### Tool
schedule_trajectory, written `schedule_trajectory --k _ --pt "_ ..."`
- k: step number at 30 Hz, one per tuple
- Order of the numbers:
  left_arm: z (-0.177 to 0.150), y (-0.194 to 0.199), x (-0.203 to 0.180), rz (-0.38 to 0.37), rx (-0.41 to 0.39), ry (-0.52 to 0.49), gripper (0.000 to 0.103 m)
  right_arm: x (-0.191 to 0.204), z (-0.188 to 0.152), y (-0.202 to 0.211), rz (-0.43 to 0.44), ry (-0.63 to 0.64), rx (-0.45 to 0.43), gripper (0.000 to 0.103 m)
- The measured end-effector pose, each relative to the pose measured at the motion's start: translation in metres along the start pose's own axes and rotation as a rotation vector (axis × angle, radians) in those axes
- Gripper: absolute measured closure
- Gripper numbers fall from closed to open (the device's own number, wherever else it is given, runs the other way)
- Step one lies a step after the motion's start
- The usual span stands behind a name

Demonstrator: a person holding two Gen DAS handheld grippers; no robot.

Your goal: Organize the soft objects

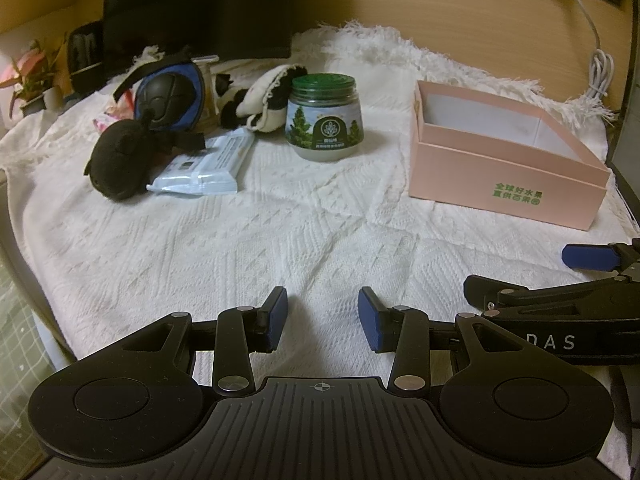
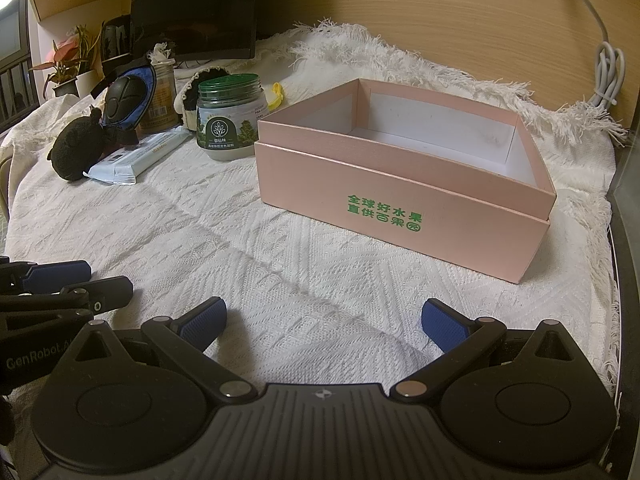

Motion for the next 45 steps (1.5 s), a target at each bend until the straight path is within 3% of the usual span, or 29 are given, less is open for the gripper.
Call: schedule_trajectory --k 6,11,14,17,19,25,29,33,34,36,38,40,42,45 --pt "0.002 -0.001 0.000 -0.009 0.013 -0.012 0.059 0.000 0.000 0.000 0.002 -0.002 -0.001 0.000" --pt "0.008 -0.005 0.003 -0.056 0.086 -0.043 0.060 -0.002 0.000 0.000 0.009 -0.001 0.009 0.000" --pt "0.016 -0.007 0.008 -0.141 0.120 -0.062 0.066 -0.003 0.001 0.001 0.024 -0.015 0.078 0.000" --pt "0.027 -0.010 0.025 -0.251 0.166 0.002 0.068 -0.004 0.002 0.002 0.007 -0.027 0.144 0.000" --pt "0.039 -0.013 0.043 -0.271 0.155 0.030 0.068 -0.001 0.002 0.003 -0.012 -0.039 0.175 0.000" --pt "0.100 -0.025 0.144 -0.087 -0.005 0.124 0.068 0.007 0.003 0.002 0.032 -0.010 0.266 0.000" --pt "0.132 -0.056 0.207 -0.037 0.022 0.280 0.068 0.018 0.014 0.003 -0.013 -0.042 0.225 0.000" --pt "0.146 -0.098 0.217 -0.004 0.075 0.257 0.068 0.048 0.036 0.003 -0.046 -0.004 0.133 0.000" --pt "0.145 -0.110 0.215 -0.012 0.115 0.251 0.066 0.057 0.041 0.001 -0.047 0.010 0.116 0.000" --pt "0.146 -0.120 0.210 -0.069 0.128 0.250 0.051 0.073 0.054 -0.002 -0.044 0.024 0.089 0.000" --pt "0.146 -0.130 0.207 -0.114 0.170 0.238 0.027 0.087 0.065 -0.004 -0.058 0.037 0.055 0.000" --pt "0.141 -0.142 0.201 -0.183 0.242 0.233 0.024 0.099 0.074 -0.010 -0.072 0.043 0.045 0.000" --pt "0.137 -0.152 0.198 -0.240 0.281 0.243 0.025 0.112 0.081 -0.022 -0.018 0.036 0.085 0.000" --pt "0.135 -0.156 0.201 -0.292 0.262 0.253 0.030 0.129 0.088 -0.036 0.015 0.042 0.107 0.000"
Point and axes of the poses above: each gripper's, at about its wrist camera, not at the fingertips, and y roughly against the way its jaws point, x to its left, z to its top, the point moved 7 cm from there along -y, roughly the way its jaws point, and after that the axes turned 9 degrees about z, right-handed, at the moved point
